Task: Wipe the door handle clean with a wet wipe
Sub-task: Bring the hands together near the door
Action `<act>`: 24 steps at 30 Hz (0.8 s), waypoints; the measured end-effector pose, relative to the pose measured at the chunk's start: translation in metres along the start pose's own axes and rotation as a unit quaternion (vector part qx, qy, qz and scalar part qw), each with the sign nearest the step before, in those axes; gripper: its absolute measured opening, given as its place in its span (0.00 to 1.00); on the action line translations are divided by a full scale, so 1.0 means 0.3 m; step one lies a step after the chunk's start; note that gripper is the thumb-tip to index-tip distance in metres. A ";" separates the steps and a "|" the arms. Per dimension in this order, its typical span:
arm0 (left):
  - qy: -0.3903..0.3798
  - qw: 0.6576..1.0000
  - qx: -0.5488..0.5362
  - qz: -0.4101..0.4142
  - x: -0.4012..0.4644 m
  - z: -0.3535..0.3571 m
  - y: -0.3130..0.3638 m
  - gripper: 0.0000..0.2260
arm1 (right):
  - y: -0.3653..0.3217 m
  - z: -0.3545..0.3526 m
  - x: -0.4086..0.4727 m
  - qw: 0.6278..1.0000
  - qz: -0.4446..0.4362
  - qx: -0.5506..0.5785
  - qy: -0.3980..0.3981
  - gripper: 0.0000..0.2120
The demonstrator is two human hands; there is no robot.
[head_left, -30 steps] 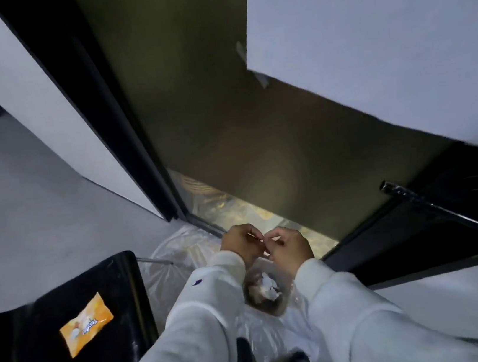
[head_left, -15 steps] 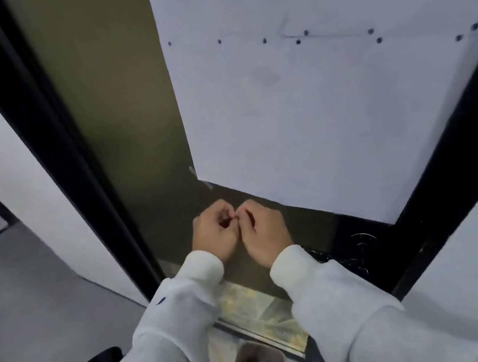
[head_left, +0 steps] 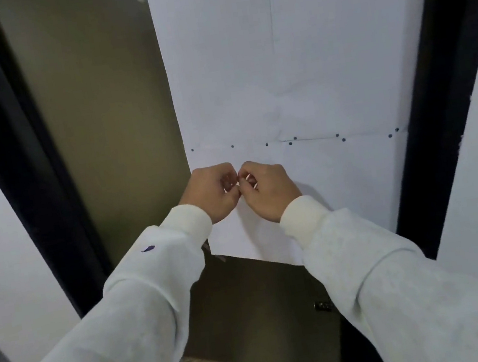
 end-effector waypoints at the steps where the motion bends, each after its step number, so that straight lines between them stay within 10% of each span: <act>1: -0.009 1.000 0.012 0.011 0.020 -0.019 0.008 0.02 | -0.022 -0.014 0.016 1.000 -0.001 -0.014 -0.002 0.06; 24: -0.031 0.964 0.263 -0.030 0.153 -0.239 -0.091 0.23 | -0.171 -0.044 0.257 0.979 -0.056 -0.188 -0.063 0.23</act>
Point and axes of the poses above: each hand's wrist, its own x-axis towards the middle knuckle, its own z-axis out of the palm, y = z × x, the point moved 7 cm from there along x, towards the middle knuckle
